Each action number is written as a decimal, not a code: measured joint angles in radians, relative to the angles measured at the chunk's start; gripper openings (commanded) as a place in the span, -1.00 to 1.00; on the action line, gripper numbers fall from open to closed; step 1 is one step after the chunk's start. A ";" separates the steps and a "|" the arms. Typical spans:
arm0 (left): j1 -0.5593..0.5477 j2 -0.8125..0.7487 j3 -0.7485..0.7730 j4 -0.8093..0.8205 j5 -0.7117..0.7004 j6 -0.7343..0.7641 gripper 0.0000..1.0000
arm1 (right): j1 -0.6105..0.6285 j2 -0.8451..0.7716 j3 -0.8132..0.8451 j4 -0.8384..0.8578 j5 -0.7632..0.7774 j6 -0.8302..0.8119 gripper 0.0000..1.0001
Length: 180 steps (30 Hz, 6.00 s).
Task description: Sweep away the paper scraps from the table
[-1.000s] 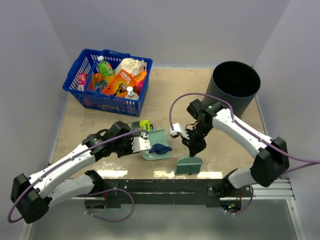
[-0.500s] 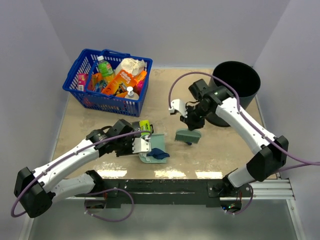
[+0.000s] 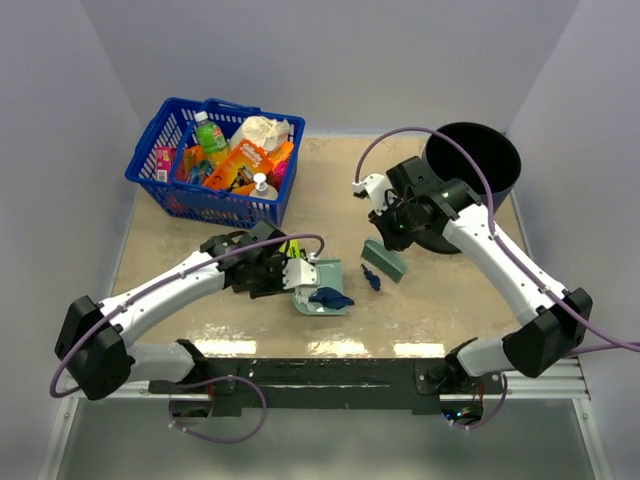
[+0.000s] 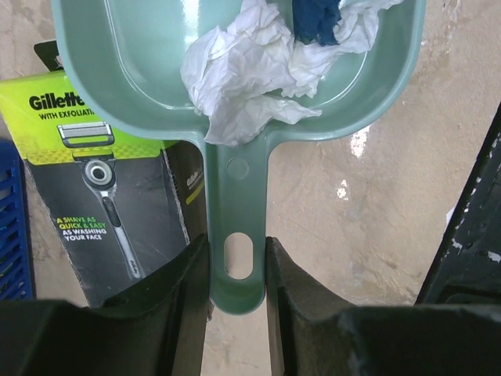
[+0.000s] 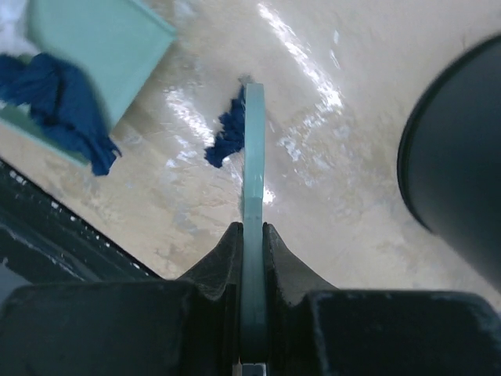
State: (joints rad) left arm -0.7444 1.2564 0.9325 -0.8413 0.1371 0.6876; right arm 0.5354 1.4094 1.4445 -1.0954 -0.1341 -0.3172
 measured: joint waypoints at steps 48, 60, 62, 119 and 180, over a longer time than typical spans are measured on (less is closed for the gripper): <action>-0.103 0.325 0.051 0.290 0.053 -0.214 -1.00 | 0.000 0.023 -0.194 0.159 0.095 0.444 -1.00; -0.069 0.271 -0.065 0.475 0.142 -0.175 -1.00 | 0.000 -0.079 -0.118 0.079 0.063 0.232 -1.00; -0.067 0.262 -0.083 0.501 0.153 -0.171 -1.00 | 0.000 -0.082 -0.093 0.067 0.063 0.209 -1.00; 0.011 0.479 0.797 0.377 -0.068 -0.276 -1.00 | -0.549 -0.023 0.254 0.658 0.709 0.249 -1.00; -0.121 1.072 1.295 1.030 -0.275 1.043 -1.00 | -0.655 -0.215 -0.031 0.182 0.642 0.255 -1.00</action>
State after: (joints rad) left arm -0.8650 2.3280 2.2280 0.1890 -0.1379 1.7309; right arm -0.1192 1.1946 1.4139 -0.9131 0.5079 -0.0620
